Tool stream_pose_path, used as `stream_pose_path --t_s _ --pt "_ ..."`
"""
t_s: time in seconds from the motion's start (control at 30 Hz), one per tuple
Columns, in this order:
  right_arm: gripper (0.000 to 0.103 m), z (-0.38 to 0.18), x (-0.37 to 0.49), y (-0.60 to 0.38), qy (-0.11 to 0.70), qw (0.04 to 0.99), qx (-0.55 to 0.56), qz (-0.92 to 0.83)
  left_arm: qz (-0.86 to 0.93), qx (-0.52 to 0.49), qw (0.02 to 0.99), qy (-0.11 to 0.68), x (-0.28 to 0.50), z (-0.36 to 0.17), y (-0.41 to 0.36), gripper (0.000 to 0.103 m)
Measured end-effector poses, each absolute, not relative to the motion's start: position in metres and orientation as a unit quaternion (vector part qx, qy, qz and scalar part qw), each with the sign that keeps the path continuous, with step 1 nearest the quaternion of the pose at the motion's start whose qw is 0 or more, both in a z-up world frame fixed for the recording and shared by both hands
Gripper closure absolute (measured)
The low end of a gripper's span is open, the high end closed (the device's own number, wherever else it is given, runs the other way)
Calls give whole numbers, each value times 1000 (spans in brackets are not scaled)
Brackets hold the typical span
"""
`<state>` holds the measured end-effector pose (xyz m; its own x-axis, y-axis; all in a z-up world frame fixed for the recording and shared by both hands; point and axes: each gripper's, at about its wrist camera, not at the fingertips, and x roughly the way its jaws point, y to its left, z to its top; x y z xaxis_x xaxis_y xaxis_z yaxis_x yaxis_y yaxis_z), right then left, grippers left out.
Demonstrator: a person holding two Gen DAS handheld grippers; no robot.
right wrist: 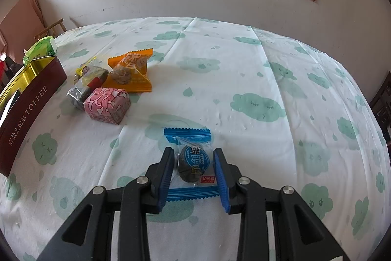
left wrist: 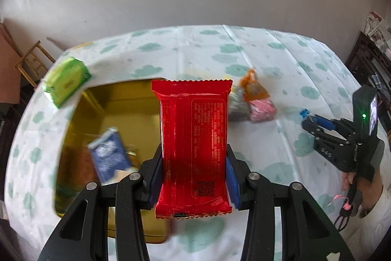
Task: Organize snacks
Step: 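Carry the red bar bag into the tin and open the left tool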
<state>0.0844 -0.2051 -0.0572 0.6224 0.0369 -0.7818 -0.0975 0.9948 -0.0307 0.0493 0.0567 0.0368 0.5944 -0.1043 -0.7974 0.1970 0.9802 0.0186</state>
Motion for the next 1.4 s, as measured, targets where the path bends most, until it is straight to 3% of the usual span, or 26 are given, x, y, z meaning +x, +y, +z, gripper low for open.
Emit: stream_pose_path --t_s 0.23,0.6,1.07,1.4 --pt "70 -57 84 -205 433 900 -35 37 -22 72 899 430 55 49 115 63" --pt "70 -57 84 -205 433 900 -35 37 16 92 874 476 70 13 186 63" --pt "69 -57 85 -205 433 900 -35 37 5 87 851 517 73 -23 202 62" --pt "69 -57 84 -205 433 900 -35 37 3 82 853 515 71 -25 199 56"
